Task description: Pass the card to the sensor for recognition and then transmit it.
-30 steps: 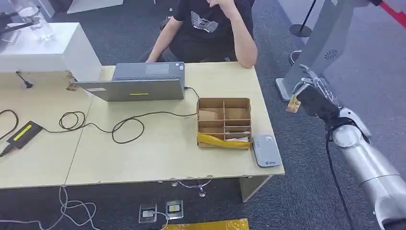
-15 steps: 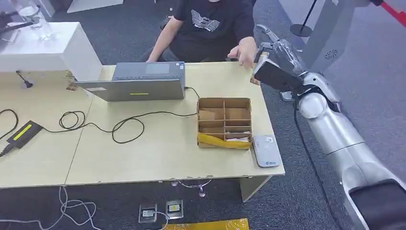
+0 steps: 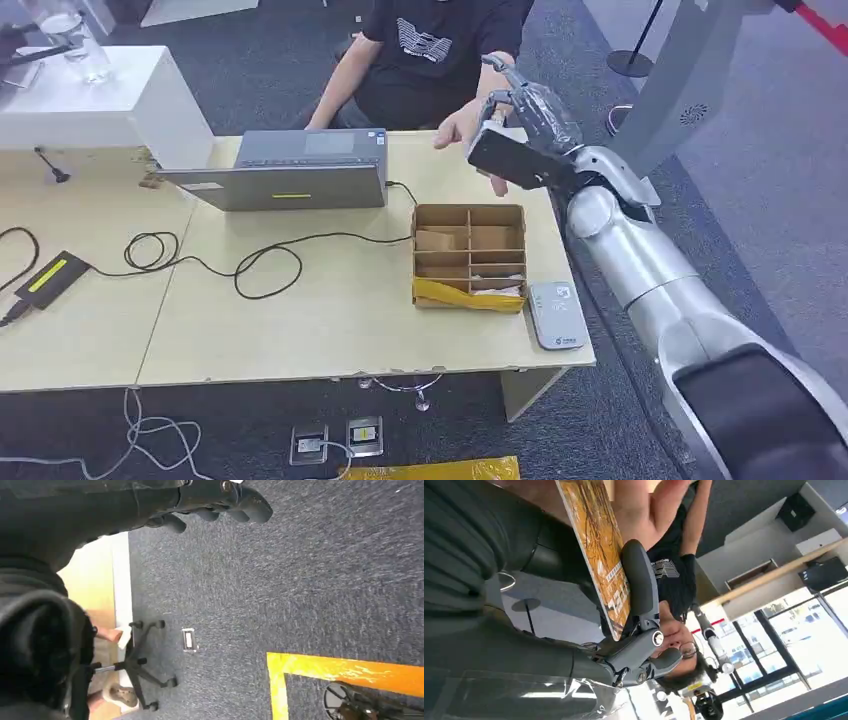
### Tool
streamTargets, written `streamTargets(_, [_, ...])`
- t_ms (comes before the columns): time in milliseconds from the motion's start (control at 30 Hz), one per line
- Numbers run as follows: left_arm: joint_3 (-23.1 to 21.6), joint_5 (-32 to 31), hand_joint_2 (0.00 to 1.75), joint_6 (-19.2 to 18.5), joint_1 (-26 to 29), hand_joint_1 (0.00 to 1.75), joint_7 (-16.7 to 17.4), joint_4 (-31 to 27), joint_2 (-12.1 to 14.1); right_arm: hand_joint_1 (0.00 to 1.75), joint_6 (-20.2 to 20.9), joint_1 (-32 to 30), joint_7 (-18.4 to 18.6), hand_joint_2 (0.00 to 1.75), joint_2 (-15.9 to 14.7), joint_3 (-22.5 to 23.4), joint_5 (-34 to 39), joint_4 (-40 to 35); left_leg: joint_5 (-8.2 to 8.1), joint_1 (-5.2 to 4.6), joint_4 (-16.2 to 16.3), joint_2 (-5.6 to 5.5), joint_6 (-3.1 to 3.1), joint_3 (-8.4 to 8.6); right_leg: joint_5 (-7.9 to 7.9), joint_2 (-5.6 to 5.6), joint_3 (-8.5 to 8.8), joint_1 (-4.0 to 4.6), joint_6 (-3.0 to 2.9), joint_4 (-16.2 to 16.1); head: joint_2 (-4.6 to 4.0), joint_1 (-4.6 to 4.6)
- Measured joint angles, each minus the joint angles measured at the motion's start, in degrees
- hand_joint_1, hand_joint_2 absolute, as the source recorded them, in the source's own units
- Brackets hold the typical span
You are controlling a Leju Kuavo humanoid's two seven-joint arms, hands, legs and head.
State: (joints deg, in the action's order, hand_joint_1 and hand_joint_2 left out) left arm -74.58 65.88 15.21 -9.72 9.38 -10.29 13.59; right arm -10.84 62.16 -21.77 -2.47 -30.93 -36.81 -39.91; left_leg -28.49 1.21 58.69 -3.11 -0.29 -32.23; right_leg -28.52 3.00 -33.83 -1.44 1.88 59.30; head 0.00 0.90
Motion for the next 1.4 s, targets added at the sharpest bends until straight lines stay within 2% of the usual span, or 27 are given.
streamTargets(367, [-0.4,0.1,0.00,0.5,0.1,0.00,0.2,0.0,0.0,1.75,-1.9,0.2,-1.8,1.75,1.2,0.0,-1.2,5.6,0.00,0.00,0.0,0.02,0.00,-0.01,0.00,0.01,-0.01,0.00,0.00,0.0,0.00,0.02])
streamTargets(400, [-0.4,0.1,0.00,0.5,0.1,0.00,0.2,0.0,0.0,1.50,-1.9,0.2,-1.8,1.75,1.2,0.0,-1.2,5.8,0.00,0.00,0.0,0.02,0.00,-0.01,0.00,0.00,-0.01,0.00,0.00,0.0,0.00,0.00])
streamTargets(433, [-0.5,0.1,0.00,0.5,0.1,0.00,0.2,0.0,0.0,0.03,-1.9,0.2,-1.8,1.75,1.2,0.0,-1.2,6.0,0.00,0.00,0.0,0.02,0.00,-0.01,0.00,0.00,-0.01,0.00,0.00,0.0,0.00,0.02])
streamTargets(767, [-0.8,0.5,0.00,0.5,0.1,0.00,-0.5,0.0,-0.2,0.00,-3.0,0.3,-1.8,1.75,1.2,0.0,-2.5,8.1,-0.01,0.00,0.0,0.04,-0.01,0.01,0.00,0.01,-0.01,0.00,0.00,0.0,0.00,0.02])
streamTargets(1067, [-0.8,1.7,0.00,0.6,0.1,0.00,1.2,0.0,-0.3,0.00,-1.4,0.2,-1.9,1.75,0.7,0.0,-4.3,8.6,-0.01,0.00,0.0,0.05,-0.01,0.02,0.00,0.02,-0.02,0.00,0.00,0.0,0.00,0.02])
streamTargets(1267, [-0.8,3.5,0.00,1.8,0.2,0.00,0.6,0.0,-0.5,0.00,0.2,0.0,-1.9,1.75,-0.3,0.0,-2.5,8.5,-0.02,0.00,0.0,0.07,-0.02,0.05,0.00,0.04,-0.02,0.00,0.00,0.0,0.00,0.02])
streamTargets(1400, [-0.8,4.4,0.00,2.8,0.4,0.00,0.9,0.0,-0.8,0.00,-0.7,-1.4,3.3,1.75,-1.8,0.0,-2.8,7.0,-0.02,0.00,0.0,0.09,-0.03,0.06,0.00,0.03,-0.02,0.00,0.00,0.0,0.00,0.00])
